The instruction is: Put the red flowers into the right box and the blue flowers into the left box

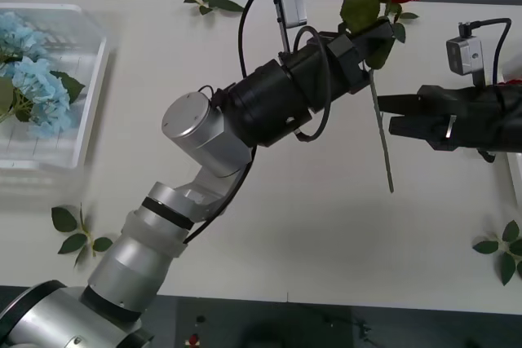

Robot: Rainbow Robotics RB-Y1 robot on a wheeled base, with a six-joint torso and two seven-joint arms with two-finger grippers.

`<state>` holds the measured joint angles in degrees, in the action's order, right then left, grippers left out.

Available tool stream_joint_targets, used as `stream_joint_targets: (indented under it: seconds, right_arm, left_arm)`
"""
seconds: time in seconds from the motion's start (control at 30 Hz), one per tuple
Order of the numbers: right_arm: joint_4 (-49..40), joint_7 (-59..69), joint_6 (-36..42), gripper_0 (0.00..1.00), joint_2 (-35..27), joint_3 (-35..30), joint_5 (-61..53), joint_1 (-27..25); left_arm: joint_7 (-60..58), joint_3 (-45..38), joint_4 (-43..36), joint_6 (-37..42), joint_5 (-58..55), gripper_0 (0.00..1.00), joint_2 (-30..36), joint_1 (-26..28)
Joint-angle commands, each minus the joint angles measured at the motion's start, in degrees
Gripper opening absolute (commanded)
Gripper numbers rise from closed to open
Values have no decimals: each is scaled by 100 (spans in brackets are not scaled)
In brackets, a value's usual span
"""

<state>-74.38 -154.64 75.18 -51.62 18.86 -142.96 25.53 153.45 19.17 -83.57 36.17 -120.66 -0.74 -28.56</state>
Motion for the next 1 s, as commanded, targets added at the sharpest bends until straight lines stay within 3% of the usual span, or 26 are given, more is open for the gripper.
stream_joint_targets:
  seconds: [0.03, 1.0]
  right_arm:
    - [-120, -36, -20, 100, 82, -5, 75, 31]
    - [-120, -36, -214, 100, 399, 575, 128, 66]
  left_arm:
    - [155, 140, -116, -180, -37, 0, -26, 44]
    - [155, 263, -125, -672, -336, 0, -26, 44]
